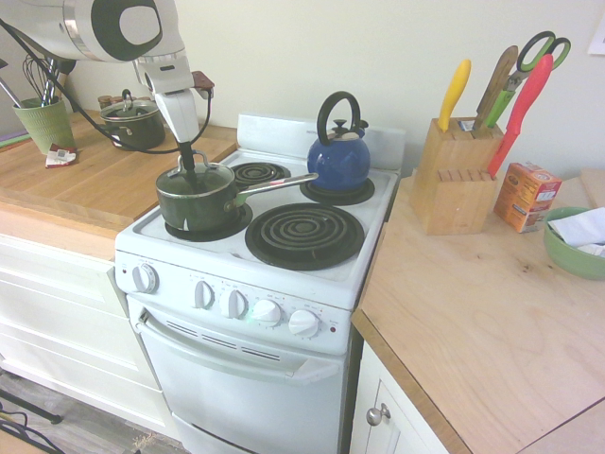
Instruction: Cover the lid of the pot
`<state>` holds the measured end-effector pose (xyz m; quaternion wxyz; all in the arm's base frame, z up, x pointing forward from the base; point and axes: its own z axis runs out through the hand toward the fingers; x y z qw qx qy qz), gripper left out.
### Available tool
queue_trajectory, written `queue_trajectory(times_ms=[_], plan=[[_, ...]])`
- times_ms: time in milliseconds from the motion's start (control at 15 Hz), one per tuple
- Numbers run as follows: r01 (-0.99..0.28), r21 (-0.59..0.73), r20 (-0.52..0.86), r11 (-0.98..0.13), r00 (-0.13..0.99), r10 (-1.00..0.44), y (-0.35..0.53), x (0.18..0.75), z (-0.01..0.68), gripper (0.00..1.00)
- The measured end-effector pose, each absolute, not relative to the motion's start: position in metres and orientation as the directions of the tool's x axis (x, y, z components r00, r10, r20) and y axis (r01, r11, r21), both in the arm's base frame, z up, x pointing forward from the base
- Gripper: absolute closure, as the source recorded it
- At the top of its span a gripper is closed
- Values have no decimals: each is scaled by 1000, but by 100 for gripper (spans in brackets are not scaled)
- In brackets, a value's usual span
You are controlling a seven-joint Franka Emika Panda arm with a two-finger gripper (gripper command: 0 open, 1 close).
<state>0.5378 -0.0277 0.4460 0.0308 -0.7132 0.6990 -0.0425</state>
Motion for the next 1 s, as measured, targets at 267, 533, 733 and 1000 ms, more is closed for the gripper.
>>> queue_trajectory(times_ms=[267,533,733,1000], plan=[[-994,-107,22,-27,24,-999,-27,538,446,0],[-993,-110,25,-30,27,-999,-26,538,447,0],[-992,-117,27,-39,36,-999,-22,538,451,0],[-985,-161,32,-54,50,-998,-13,529,485,0]])
